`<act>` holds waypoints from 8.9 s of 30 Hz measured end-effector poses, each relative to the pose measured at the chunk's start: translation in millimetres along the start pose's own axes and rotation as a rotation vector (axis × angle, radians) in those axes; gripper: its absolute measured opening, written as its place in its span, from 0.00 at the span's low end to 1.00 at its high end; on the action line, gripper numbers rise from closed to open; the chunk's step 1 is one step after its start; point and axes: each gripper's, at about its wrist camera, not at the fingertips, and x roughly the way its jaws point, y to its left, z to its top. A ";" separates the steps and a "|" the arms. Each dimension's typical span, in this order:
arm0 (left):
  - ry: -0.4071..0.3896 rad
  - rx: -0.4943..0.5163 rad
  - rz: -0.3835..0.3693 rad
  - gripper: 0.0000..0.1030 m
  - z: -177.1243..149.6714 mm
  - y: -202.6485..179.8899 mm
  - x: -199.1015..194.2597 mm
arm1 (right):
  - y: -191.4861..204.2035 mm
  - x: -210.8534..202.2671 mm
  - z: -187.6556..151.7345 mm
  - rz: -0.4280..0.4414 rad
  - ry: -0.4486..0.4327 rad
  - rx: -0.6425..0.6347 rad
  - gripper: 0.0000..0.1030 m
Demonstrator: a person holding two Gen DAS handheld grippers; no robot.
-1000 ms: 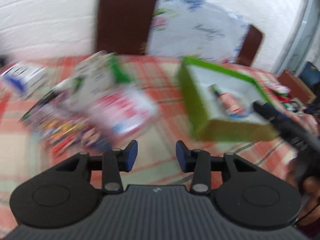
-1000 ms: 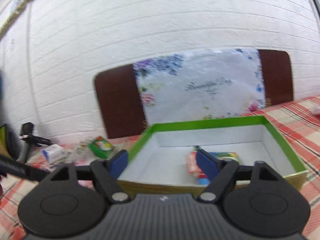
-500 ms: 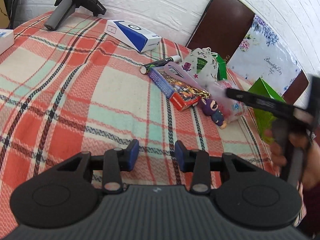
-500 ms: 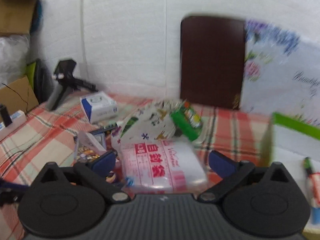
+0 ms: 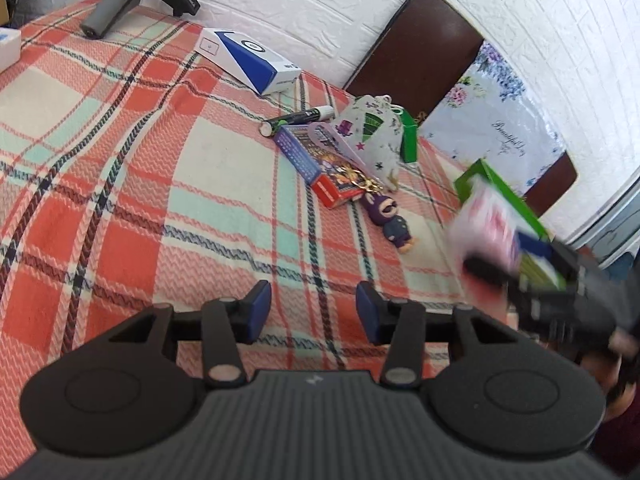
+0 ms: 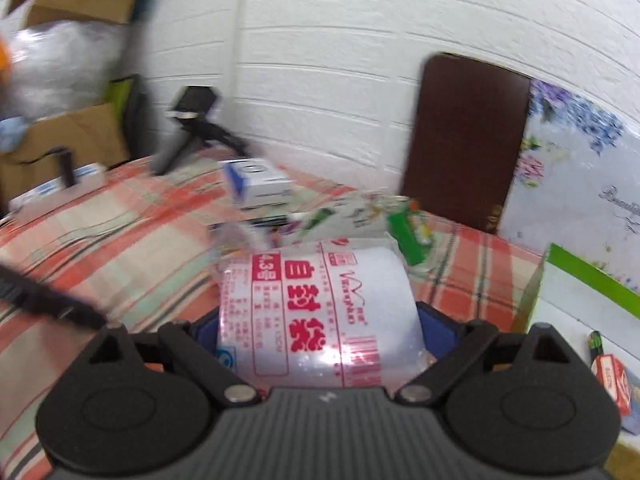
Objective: Organize objects
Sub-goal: 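Grasp the white tissue pack with the left gripper, then carry the tissue pack into the green box and release it, then grasp the purple keychain figure with the left gripper, then lower the keychain figure into the green box and release it, then grasp the dark blue card box with the left gripper, then lower the dark blue card box into the green box and release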
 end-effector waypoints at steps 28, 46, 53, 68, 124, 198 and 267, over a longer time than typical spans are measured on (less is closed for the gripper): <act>0.197 0.111 -0.094 0.49 -27.3 -80.8 34.9 | 36.7 -24.1 -71.5 0.134 0.046 0.123 0.65; 0.319 0.434 -0.313 0.49 -55.1 -271.0 120.2 | -84.6 -139.7 -152.6 -0.232 -0.090 0.409 0.62; 0.168 0.533 -0.361 0.48 -8.1 -333.6 121.8 | -141.3 -150.9 -118.4 -0.334 -0.270 0.385 0.62; 0.170 0.511 -0.109 0.52 -2.9 -339.2 198.5 | -182.0 -112.6 -127.0 -0.600 -0.277 0.481 0.79; 0.109 -0.008 0.060 0.60 14.5 -44.9 48.9 | 15.4 32.8 -42.4 0.058 0.038 0.165 0.29; -0.029 0.176 0.285 0.28 34.4 -39.0 58.8 | -12.7 18.9 -49.9 -0.073 0.021 0.303 0.47; 0.104 0.533 0.016 0.39 77.5 -309.5 221.9 | -171.4 5.4 -43.2 -0.397 -0.152 0.509 0.65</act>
